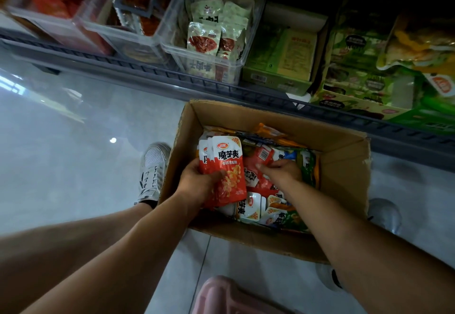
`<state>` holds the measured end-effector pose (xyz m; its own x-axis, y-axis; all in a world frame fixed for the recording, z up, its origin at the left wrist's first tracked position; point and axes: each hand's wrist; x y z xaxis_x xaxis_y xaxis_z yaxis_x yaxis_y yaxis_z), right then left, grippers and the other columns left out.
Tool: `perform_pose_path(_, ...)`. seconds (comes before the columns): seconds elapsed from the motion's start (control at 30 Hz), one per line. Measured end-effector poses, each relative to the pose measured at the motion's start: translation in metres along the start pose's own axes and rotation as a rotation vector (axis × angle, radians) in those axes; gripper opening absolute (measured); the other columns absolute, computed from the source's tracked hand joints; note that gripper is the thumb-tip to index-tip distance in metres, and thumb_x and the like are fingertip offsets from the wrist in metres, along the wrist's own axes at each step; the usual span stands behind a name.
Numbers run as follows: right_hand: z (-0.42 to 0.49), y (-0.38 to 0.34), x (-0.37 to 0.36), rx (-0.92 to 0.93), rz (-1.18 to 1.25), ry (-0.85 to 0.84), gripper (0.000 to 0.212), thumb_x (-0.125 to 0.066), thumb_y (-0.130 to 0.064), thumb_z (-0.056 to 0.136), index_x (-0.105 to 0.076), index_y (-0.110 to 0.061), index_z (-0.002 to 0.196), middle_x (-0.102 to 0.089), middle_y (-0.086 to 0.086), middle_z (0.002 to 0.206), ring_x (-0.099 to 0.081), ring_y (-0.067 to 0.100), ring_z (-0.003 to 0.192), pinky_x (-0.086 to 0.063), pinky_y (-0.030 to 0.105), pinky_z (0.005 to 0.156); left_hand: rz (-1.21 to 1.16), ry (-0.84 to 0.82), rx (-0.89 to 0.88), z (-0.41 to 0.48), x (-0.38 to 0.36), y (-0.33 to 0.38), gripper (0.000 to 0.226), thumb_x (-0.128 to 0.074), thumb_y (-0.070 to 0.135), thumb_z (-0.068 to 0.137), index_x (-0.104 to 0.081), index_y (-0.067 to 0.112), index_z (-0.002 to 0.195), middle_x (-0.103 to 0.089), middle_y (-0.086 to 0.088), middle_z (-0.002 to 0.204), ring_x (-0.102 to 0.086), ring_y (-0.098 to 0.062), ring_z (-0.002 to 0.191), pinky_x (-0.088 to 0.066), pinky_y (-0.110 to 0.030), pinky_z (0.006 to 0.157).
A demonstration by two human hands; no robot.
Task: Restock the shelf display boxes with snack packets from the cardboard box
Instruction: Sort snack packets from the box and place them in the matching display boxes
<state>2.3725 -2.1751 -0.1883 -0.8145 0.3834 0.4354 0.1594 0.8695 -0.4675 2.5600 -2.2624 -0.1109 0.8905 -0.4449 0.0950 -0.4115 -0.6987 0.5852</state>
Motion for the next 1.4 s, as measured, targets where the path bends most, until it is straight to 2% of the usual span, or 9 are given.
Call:
perform_pose_path(0.2,-0.004,-0.013,-0.015,-0.015,-0.166,0.059,0.044,-0.083,-0.058,0.069,-0.060,-0.023,0.083,-0.063,-0.002,0.083,-0.060,0.018,0.078,-0.044,0.027,0.063,-0.020,0.011,0.006,0.001,0.007,-0.004,0.056,-0.079,0.020,0.088,-0.056,0.024,0.138,-0.069,-0.005,0.128,-0.068,-0.030,0.115,-0.054,-0.058,0.099)
perform_pose_path(0.33,0.002,-0.008,-0.015,-0.039,-0.128,0.085,0.054,-0.089,-0.044,0.069,-0.066,-0.013,0.106,-0.066,0.001,0.103,-0.064,0.024,0.096,-0.049,0.029,0.073,-0.030,0.007,0.001,0.003,0.006,-0.003,0.055,-0.078,0.018,0.089,-0.055,0.023,0.139,-0.069,-0.004,0.128,-0.067,-0.030,0.116,-0.054,-0.058,0.100)
perform_pose_path(0.5,-0.001,0.006,0.000,0.024,0.084,0.043,0.032,-0.085,-0.020,0.078,-0.065,-0.010,0.101,-0.072,0.008,0.105,-0.067,0.023,0.091,-0.054,0.037,0.085,-0.013,-0.016,-0.033,0.002,0.002,-0.002,0.053,-0.078,0.017,0.089,-0.056,0.024,0.136,-0.068,-0.001,0.127,-0.066,-0.026,0.115,-0.055,-0.049,0.094)
perform_pose_path(0.63,-0.025,0.012,0.022,0.139,0.147,-0.035,0.031,-0.074,-0.014,0.089,-0.060,-0.013,0.118,-0.069,0.002,0.109,-0.067,0.016,0.093,-0.055,0.035,0.077,-0.008,-0.072,-0.094,-0.004,0.001,0.001,0.044,-0.076,0.016,0.091,-0.056,0.025,0.129,-0.069,0.002,0.116,-0.068,-0.016,0.098,-0.055,-0.032,0.070)
perform_pose_path(0.77,-0.051,0.006,0.047,0.163,0.257,-0.135,0.024,-0.068,-0.027,0.094,-0.066,-0.028,0.118,-0.072,0.001,0.115,-0.069,0.021,0.104,-0.056,0.049,0.091,-0.052,-0.094,-0.109,-0.013,0.001,0.007,0.041,-0.076,0.013,0.090,-0.057,0.023,0.125,-0.072,-0.001,0.114,-0.072,-0.022,0.101,-0.062,-0.044,0.082)
perform_pose_path(1.0,-0.095,-0.008,0.086,0.284,0.218,-0.166,0.019,-0.064,-0.033,0.096,-0.069,-0.025,0.113,-0.078,-0.004,0.081,-0.075,0.016,0.072,-0.058,0.030,0.063,-0.062,-0.108,-0.142,-0.033,0.005,0.016,0.048,-0.080,0.017,0.088,-0.058,0.024,0.130,-0.074,-0.004,0.118,-0.075,-0.027,0.101,-0.060,-0.055,0.091)
perform_pose_path(1.17,-0.115,-0.008,0.105,0.373,0.134,-0.105,0.026,-0.062,-0.035,0.097,-0.070,-0.025,0.120,-0.075,-0.009,0.077,-0.073,0.011,0.079,-0.058,0.029,0.075,-0.075,-0.145,-0.147,-0.046,0.004,0.020,0.050,-0.081,0.017,0.087,-0.057,0.022,0.130,-0.075,-0.005,0.116,-0.076,-0.027,0.098,-0.060,-0.053,0.092)
perform_pose_path(1.3,-0.126,-0.013,0.115,0.509,0.115,-0.083,0.019,-0.060,-0.030,0.099,-0.073,-0.026,0.113,-0.073,0.007,0.077,-0.066,0.006,0.064,-0.049,0.017,0.066,-0.099,-0.186,-0.145,-0.052,0.001,0.021,0.049,-0.080,0.016,0.087,-0.057,0.021,0.129,-0.075,-0.006,0.115,-0.077,-0.026,0.095,-0.062,-0.051,0.087)
perform_pose_path(1.4,-0.130,-0.015,0.119,0.554,0.085,-0.075,0.016,-0.060,-0.026,0.099,-0.075,-0.023,0.104,-0.075,0.000,0.077,-0.060,0.006,0.059,-0.047,0.018,0.060,-0.101,-0.208,-0.161,-0.055,-0.002,0.021,0.049,-0.080,0.015,0.087,-0.058,0.020,0.130,-0.075,-0.008,0.115,-0.078,-0.026,0.094,-0.064,-0.045,0.079)
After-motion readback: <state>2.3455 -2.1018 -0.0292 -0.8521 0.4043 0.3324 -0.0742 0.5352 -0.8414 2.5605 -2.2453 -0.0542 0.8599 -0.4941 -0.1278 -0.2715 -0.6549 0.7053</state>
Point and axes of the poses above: each hand's wrist, its own z-axis towards the middle knuckle, its own x-axis out of the back of the hand, y = z × x
